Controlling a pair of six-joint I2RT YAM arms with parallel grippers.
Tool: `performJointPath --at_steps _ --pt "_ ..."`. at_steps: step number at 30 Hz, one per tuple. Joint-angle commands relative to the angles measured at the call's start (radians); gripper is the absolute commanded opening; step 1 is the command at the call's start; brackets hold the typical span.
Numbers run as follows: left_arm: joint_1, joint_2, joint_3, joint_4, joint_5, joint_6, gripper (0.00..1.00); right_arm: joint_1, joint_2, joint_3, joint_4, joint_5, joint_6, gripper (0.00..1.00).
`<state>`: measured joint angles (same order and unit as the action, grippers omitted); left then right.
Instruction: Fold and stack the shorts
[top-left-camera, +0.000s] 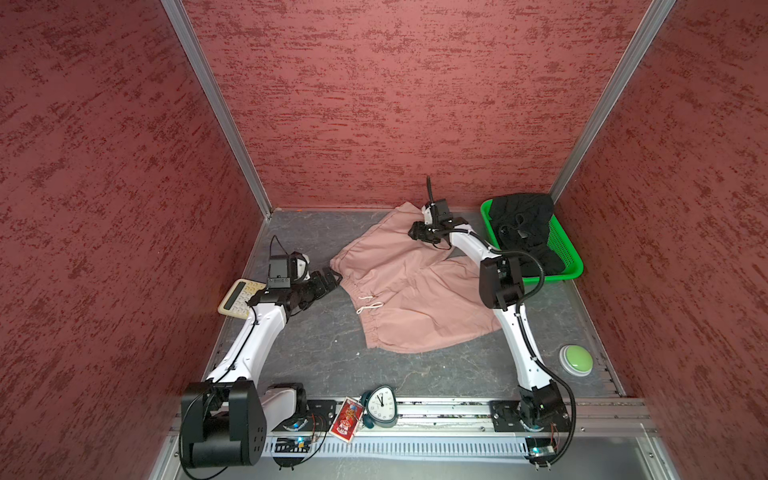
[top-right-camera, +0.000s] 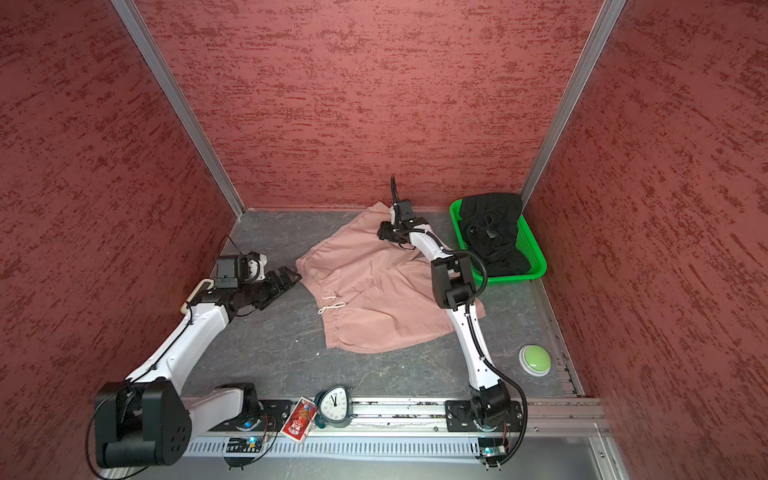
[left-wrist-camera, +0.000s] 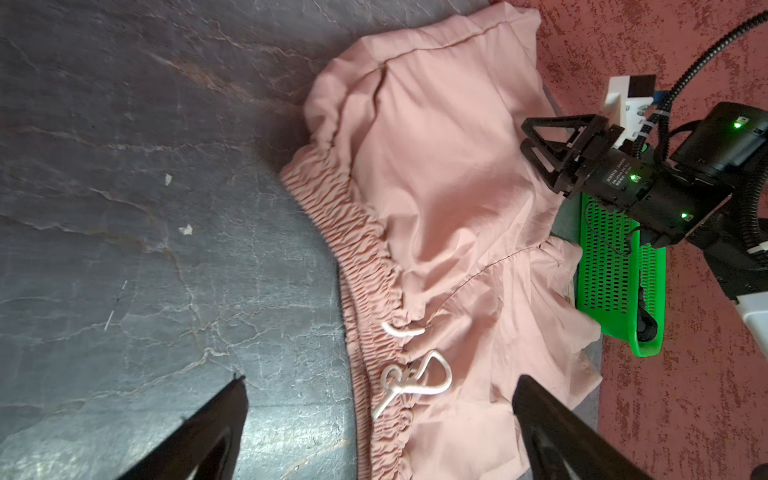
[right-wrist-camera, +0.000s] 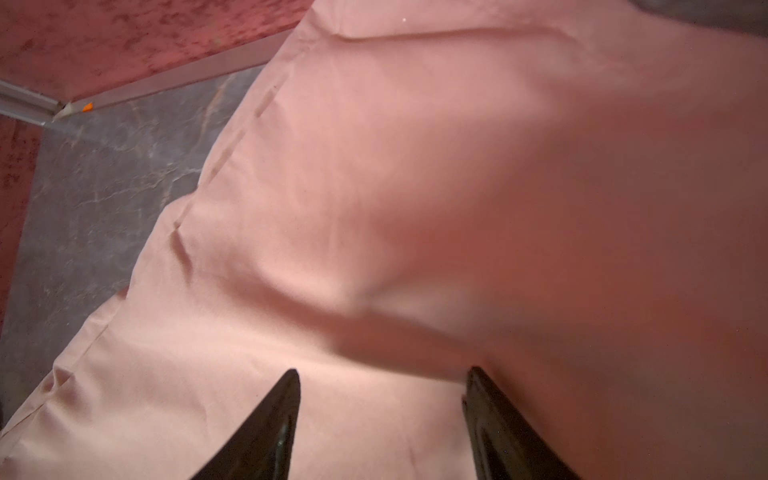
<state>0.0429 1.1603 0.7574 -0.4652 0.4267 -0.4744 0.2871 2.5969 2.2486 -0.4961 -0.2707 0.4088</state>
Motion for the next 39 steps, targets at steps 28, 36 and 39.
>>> performJointPath --at_steps 28,36,39 --pt "-0.394 0.172 -0.327 0.491 0.123 -0.3 0.99 0.0 -0.948 -1.164 0.49 -0.065 -0.176 0.66" --pt "-0.431 0.309 -0.322 0.62 0.144 -0.365 0.68 0.009 -1.094 -1.3 0.483 -0.055 -0.167 0.66" --pt "-0.431 0.293 -0.313 0.552 0.133 -0.351 0.38 0.009 -1.124 -1.319 0.442 -0.028 -0.163 0.66"
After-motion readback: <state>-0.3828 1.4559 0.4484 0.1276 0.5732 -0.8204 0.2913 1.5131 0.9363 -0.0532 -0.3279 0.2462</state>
